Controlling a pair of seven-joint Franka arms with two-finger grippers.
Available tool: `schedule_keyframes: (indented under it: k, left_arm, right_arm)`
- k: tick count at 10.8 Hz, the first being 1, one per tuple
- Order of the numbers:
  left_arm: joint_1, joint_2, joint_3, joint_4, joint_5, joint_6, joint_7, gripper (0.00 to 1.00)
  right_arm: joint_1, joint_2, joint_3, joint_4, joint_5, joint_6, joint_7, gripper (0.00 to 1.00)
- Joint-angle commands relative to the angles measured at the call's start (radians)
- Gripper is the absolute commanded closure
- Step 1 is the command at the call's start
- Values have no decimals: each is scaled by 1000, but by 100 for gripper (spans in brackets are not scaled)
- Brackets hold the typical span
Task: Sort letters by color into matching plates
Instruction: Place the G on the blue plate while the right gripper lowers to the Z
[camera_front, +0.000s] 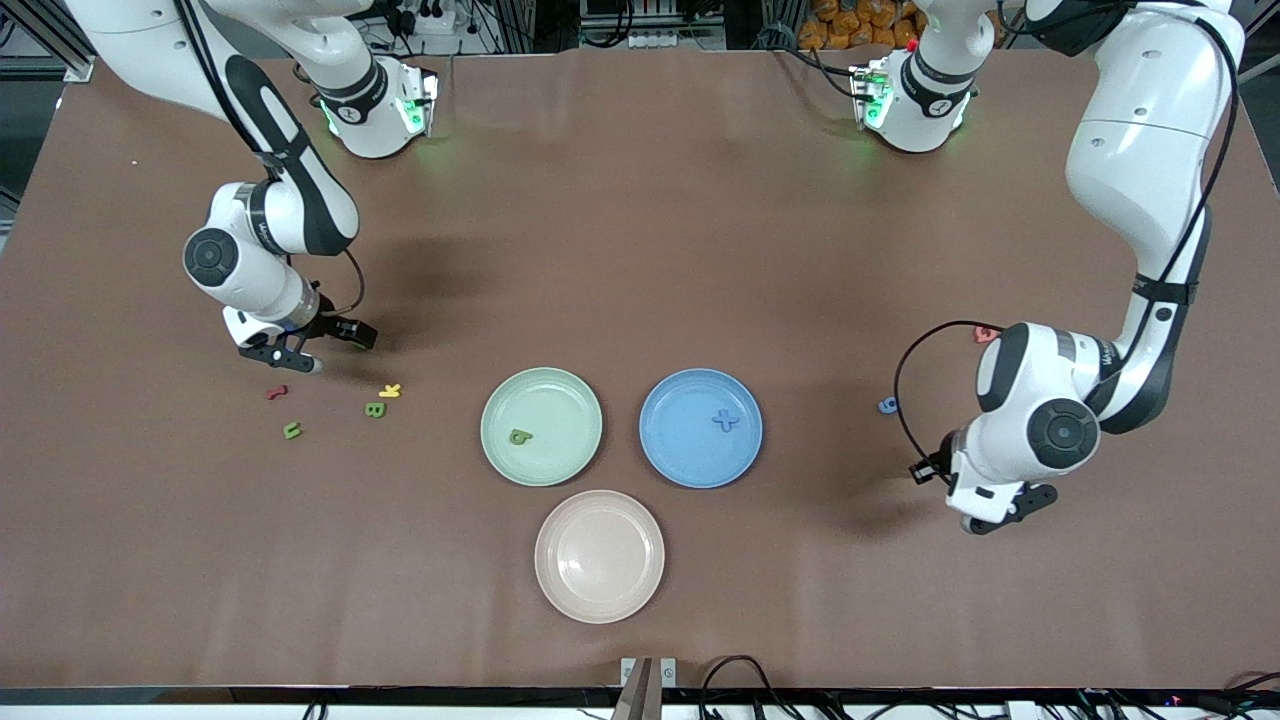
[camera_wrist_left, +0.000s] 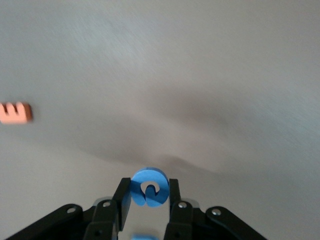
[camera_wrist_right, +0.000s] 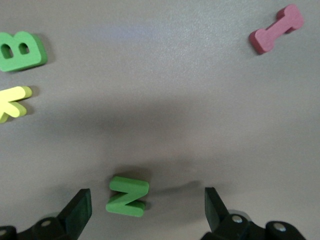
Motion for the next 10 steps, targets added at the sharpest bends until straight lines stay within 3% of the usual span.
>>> schedule_keyframes:
  k: [1, 6, 10]
  left_arm:
    - [8, -58, -96, -13, 4, -109, -138, 100]
    - [6, -82, -224, -13, 1, -211, -293, 100]
    - [-1, -91, -316, -12, 1, -217, -409, 100]
  right_arm:
    - [-11, -12, 12, -25, -12, 21, -7, 0]
    - [1, 22, 14, -37, -12, 61, -5, 0]
    - [6, 22, 14, -39, -12, 61, -5, 5]
